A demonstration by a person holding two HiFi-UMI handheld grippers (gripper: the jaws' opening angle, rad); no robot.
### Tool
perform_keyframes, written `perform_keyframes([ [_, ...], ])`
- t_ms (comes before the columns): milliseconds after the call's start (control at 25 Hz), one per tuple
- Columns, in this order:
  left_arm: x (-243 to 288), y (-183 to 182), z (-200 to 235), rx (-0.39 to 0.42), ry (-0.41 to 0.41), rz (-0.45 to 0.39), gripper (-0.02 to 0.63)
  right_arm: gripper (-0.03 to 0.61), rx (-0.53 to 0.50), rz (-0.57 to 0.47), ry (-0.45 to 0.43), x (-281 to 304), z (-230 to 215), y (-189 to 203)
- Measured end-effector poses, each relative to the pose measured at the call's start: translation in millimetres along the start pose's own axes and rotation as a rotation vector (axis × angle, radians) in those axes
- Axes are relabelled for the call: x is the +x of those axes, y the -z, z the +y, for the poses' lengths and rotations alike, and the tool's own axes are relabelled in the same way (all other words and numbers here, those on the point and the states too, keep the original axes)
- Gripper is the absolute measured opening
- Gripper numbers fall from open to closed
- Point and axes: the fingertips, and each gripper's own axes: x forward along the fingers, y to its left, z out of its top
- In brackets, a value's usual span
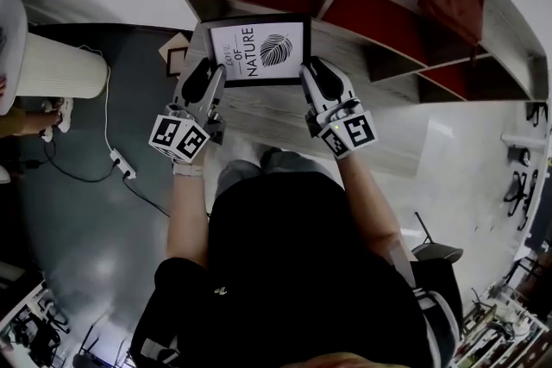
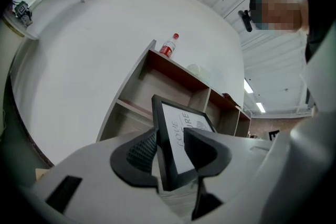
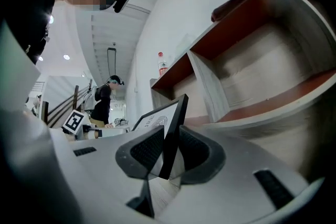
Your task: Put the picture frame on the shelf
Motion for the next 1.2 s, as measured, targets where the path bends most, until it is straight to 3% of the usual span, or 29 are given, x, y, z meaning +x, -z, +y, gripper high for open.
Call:
perform_keyframes([
  [440, 12.1, 11.0, 12.5, -0.008, 0.017, 0.034, 0.153, 0.069, 0.015, 0.008, 0.023, 6.7, -12.6, 17.6],
  [1200, 47.1, 22.2, 36.7, -0.034, 0.258, 0.159, 0.153, 0.069, 0.039, -0.06, 0.277, 3.2, -18.1, 44.1],
])
